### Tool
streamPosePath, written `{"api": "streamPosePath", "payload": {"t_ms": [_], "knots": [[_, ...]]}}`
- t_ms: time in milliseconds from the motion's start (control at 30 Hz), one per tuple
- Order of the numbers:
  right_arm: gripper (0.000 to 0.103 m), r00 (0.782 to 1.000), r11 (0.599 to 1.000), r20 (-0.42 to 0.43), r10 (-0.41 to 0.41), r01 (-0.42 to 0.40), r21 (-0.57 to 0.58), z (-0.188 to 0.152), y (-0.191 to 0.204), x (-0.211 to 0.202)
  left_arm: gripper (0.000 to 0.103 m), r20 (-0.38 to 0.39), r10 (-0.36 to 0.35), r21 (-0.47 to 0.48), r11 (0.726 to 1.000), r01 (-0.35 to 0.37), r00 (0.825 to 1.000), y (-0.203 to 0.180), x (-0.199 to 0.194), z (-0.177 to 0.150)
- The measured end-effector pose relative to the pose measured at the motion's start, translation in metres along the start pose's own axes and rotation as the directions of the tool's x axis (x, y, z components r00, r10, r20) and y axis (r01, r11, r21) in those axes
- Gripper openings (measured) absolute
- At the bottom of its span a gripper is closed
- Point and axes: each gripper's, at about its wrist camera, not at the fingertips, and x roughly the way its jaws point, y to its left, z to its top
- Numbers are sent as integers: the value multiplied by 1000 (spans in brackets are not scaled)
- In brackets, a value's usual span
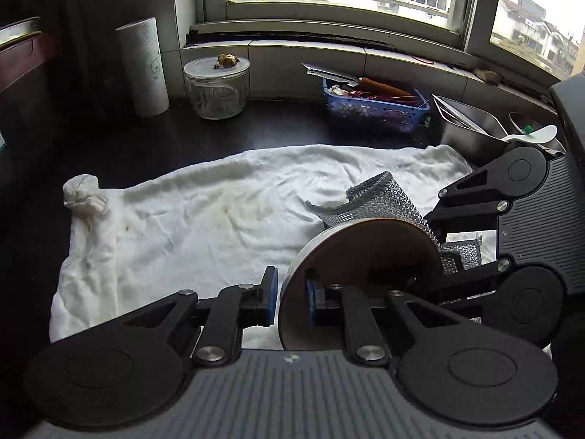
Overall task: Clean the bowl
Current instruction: 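Rub the mesh pad along the bowl's outer wall with the right gripper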
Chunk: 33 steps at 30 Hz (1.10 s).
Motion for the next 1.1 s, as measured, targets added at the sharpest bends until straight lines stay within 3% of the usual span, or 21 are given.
{"api": "streamPosePath", "payload": {"t_ms": [67,133,200,300,500,567,600,733,867,933,967,1033,1100], "knots": [[18,1000,1000,1,-2,2,-13,2,-1,-1,17,-7,-49,-162,986,47,999,15,0,-2],[18,1000,1000,-3,13,-13,17,2,-6,-2,17,-12,-105,-365,926,94,994,37,5,-8],[19,999,996,-10,44,-43,84,0,-11,0,18,-4,-152,-517,846,128,988,56,9,-19],[21,997,989,-10,71,-69,128,-2,-11,2,18,-2,-191,-650,746,144,982,72,14,-35],[23,995,979,-12,100,-96,178,-3,-10,6,18,51,-313,-872,450,195,948,95,31,-75],[23,996,980,-7,94,-91,178,-3,-11,3,18,63,-345,-902,382,201,937,97,36,-83],[23,996,981,-2,87,-85,177,-2,-11,1,17,61,-352,-903,379,202,934,96,37,-84],[23,999,989,8,48,-48,140,1,-11,-5,17,44,-369,-893,401,202,928,89,42,-83],[22,1000,997,-7,15,-15,71,-3,-3,-2,17,-74,-241,-652,746,137,968,62,29,-48],[22,1000,999,-4,10,-9,45,-6,1,-3,18,-92,-144,-462,883,86,985,43,21,-32],[22,1000,1000,-1,6,-6,25,-7,4,-3,18,-86,-102,-363,930,64,991,33,17,-25],[22,1000,1000,4,0,0,-8,-7,7,-4,18,-77,-47,-167,985,33,996,14,12,-16],[22,1000,999,10,-4,4,-38,-7,8,-4,18,-68,3,36,999,-1,998,-5,8,-11]]}}
